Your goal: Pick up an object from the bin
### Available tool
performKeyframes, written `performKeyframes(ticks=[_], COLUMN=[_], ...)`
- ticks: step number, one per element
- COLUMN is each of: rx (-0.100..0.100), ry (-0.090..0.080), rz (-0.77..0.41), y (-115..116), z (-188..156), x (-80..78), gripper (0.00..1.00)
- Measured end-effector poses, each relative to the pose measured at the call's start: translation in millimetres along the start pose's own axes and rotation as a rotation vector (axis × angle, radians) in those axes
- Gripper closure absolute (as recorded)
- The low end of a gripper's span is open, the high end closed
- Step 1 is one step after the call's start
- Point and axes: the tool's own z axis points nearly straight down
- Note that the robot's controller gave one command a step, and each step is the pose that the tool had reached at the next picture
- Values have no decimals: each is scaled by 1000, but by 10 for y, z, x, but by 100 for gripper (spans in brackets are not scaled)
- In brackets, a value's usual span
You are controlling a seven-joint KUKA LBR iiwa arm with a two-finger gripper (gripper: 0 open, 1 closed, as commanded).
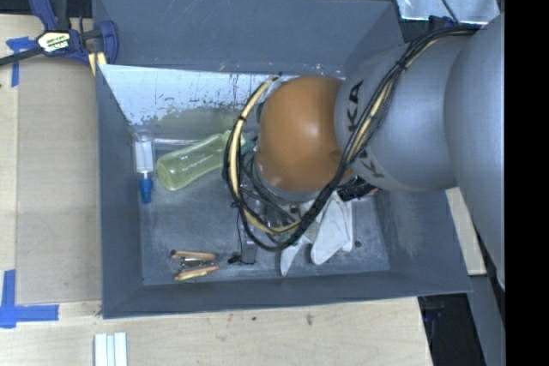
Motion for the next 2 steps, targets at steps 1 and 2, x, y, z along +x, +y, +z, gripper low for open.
performKeyframes(ticks=[1, 2], rx=[-1, 0], ry=[-8, -5], rz=[2, -58], y=[-5, -121], z=[-43, -515], x=[-21, -480], gripper=[0, 0])
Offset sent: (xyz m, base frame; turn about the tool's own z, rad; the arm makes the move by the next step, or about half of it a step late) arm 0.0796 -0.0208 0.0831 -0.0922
